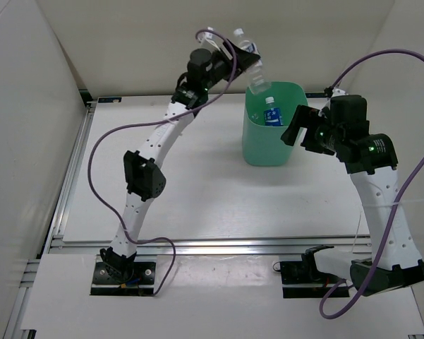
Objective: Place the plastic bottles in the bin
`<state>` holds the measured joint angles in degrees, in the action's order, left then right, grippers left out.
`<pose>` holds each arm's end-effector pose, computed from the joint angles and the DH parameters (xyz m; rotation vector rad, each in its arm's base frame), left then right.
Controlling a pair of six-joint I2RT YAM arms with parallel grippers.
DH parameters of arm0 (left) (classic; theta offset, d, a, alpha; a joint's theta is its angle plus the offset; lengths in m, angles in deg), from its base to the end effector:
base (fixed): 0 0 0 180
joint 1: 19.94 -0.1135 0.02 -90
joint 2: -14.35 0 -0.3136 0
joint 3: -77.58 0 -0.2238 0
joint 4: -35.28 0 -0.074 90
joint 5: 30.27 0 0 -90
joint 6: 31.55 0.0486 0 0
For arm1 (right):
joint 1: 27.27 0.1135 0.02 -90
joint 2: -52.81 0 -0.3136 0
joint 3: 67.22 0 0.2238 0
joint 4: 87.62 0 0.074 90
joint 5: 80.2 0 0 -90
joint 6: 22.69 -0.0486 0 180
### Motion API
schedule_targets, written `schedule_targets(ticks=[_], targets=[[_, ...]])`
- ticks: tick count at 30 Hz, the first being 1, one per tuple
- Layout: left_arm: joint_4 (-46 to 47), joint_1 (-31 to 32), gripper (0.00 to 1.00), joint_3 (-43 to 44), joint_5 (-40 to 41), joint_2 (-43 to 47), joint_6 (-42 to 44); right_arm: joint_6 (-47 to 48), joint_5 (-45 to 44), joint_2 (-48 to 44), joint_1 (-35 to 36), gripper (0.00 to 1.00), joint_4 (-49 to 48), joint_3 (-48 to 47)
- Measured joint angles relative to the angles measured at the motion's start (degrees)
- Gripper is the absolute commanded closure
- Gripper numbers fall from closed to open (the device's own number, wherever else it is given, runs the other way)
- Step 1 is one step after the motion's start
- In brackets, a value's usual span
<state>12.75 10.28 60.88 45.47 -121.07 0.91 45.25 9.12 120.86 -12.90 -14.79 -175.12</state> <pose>0.4794 -0.2931 0.4496 -0.1681 1.6434 -1.3932 0.1720 0.0435 0.4810 0.1523 2.1624 0.3558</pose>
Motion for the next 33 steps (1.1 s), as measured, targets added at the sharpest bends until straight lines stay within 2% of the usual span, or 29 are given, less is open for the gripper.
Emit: schedule_targets(ticks=[3,4,5,7,12,19,22,25,29,33], targets=[[0.83,2.40,0.22,-1.01,0.37,-2.91,-0.44,0.00,-0.31,-0.13,0.00,0.00,0.00,0.00],[0.83,3.23,0.19,-1.79,0.37,-3.58,-0.48,0.00,-0.42,-0.22,0.00,0.00,0.02,0.00],[0.79,3.78,0.09,-2.36,0.37,-3.96,-0.33,-0.02,-0.44,-0.33,0.00,0.00,0.04,0.00],[0.59,4.98,0.00,-4.15,0.33,-4.04,0.09,-0.02,-0.46,-0.61,0.00,0.00,0.04,0.00],[2.08,6.14,0.00,-8.04,0.70,-1.92,2.97,-0.02,-0.44,-1.16,0.00,0.00,0.04,0.00],[1.27,4.26,0.00,-23.85,2.54,8.59,8.50,0.00,-0.68,-1.42,0.00,0.00,0.04,0.00],[0.37,2.47,0.00,-34.91,4.48,17.25,10.97,-0.13,-1.09,-1.64,0.00,0.00,-0.07,0.28],[-1.62,0.37,0.00,-49.92,8.02,29.64,13.46,-0.37,-1.68,-1.77,0.00,0.00,-0.07,0.92],[-3.23,-1.86,0.00,-69.05,14.99,47.36,17.03,-0.46,-0.55,-1.81,0.00,0.00,-0.15,2.29],[-5.53,-1.51,0.00,-84.43,24.13,64.81,20.22,-0.46,0.07,-1.42,0.00,0.00,-0.13,3.13]])
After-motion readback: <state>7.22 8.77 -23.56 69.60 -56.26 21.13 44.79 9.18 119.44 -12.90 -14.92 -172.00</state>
